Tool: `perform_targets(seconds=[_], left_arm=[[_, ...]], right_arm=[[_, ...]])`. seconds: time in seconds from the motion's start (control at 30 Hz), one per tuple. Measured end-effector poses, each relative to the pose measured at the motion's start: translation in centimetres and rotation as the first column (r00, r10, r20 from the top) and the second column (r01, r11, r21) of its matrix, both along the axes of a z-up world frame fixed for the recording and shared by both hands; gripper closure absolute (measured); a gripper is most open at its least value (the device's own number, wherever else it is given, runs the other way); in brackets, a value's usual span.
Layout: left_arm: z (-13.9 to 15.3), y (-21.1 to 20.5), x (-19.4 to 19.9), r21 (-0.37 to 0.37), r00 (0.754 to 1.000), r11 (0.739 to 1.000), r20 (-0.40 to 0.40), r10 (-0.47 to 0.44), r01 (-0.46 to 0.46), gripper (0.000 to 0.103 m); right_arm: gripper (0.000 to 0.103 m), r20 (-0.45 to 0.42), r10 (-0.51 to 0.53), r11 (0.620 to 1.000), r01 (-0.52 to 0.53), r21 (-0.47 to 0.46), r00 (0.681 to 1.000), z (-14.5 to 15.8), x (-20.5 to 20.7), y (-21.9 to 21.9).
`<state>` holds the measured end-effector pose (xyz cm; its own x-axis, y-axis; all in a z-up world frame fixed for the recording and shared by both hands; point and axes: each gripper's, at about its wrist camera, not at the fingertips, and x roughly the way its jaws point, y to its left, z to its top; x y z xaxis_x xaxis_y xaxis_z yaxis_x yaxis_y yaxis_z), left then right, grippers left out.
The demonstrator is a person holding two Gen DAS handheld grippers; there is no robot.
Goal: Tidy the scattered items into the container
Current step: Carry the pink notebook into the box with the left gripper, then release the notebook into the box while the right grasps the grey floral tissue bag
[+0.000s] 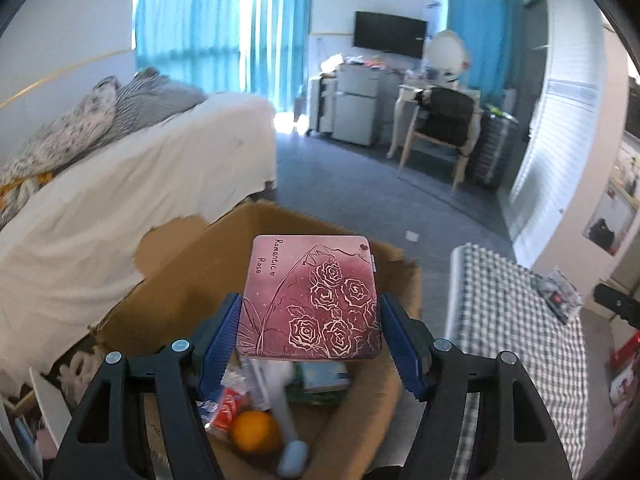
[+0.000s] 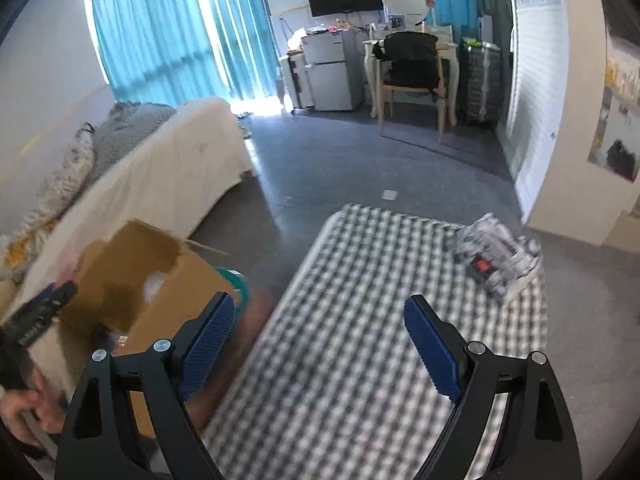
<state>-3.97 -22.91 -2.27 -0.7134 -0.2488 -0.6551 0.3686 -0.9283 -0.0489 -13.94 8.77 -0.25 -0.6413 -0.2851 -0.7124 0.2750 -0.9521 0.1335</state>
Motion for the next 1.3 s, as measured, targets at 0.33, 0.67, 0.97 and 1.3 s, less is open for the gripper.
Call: perform_targets(seconds=[0.33, 0.67, 0.97, 1.3], left_arm=[[-2.9, -1.0, -0.9, -0.005, 0.998, 1.000, 0.057, 0.030, -0.030, 0.033], [-3.9, -1.3, -1.4, -0.011, 0.995, 0.999, 0.090, 0.051, -0.050, 0.033], [-4.1, -1.2, -1.7, -0.013, 0.994, 0.999, 0.102, 0.044, -0.043, 0.033], [-4.6, -2.1, -1.7, -0.008, 0.989, 0.998, 0.131, 0.063, -0.062, 0.033]], right_arm=[[0.016, -0.033, -0.047, 0.958, 0.054, 0.281, 0.998, -4.5, -6.1, 4.9], [0.016, 0.044, -0.071, 0.915, 0.047, 0.401, 0.997, -8.9, -13.1, 9.9], [0.044, 0.187, -0.094, 0.904, 0.005, 0.427, 0.978, -13.9, -16.1, 11.0], [0.099, 0.136, -0.167, 0.920, 0.105, 0.377, 0.977, -11.4, -15.4, 11.7]])
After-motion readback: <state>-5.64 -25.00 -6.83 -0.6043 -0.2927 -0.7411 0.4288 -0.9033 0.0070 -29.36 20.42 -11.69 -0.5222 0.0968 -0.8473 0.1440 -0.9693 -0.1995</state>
